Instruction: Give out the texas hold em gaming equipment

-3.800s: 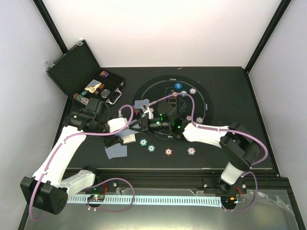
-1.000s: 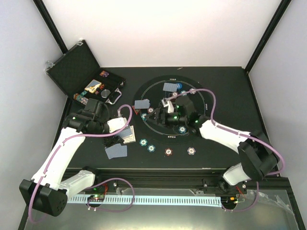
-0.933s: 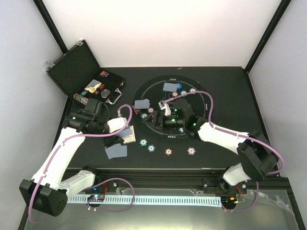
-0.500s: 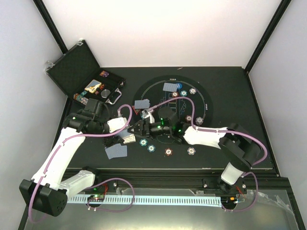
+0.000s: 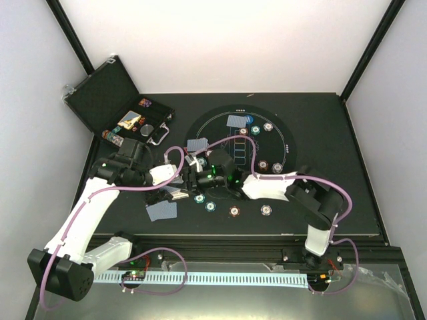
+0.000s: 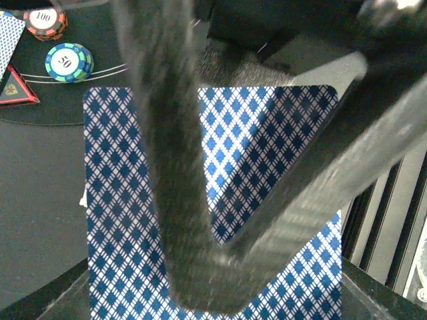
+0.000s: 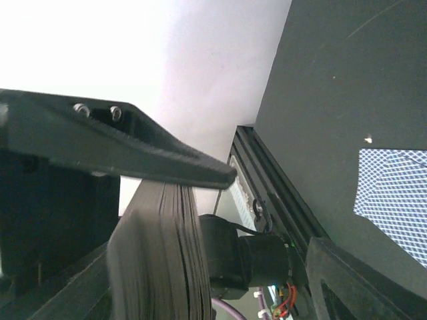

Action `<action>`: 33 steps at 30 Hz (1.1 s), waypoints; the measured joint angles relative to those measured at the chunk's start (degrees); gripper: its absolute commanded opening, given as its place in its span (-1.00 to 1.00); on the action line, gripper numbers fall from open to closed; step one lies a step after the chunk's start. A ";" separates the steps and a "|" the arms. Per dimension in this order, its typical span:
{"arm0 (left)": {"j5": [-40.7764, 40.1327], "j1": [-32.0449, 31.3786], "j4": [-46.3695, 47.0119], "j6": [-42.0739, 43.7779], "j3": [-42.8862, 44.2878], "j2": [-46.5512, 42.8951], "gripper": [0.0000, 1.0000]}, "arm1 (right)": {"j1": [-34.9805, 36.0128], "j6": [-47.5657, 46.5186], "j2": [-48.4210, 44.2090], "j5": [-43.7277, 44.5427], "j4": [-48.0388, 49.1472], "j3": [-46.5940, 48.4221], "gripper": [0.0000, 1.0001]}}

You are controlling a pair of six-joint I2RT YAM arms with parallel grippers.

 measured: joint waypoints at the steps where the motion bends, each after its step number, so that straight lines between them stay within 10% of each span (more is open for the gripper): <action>1: 0.00 0.00 0.00 0.00 0.00 0.00 -0.97 | 0.22 0.15 0.96 -0.15 0.15 0.96 0.39; 18: -0.48 0.00 -0.24 0.02 -0.68 -0.33 -0.97 | -2.29 0.98 -2.49 0.55 3.21 -4.39 -0.15; 27: -0.57 0.00 -0.22 0.00 -0.68 -0.37 -0.97 | -2.80 -1.81 -6.99 2.19 -1.05 -4.90 -0.93; 33: -0.55 0.00 -0.11 0.02 -0.68 -0.48 -0.97 | -3.10 -3.37 -10.56 3.54 -4.81 -5.66 -0.97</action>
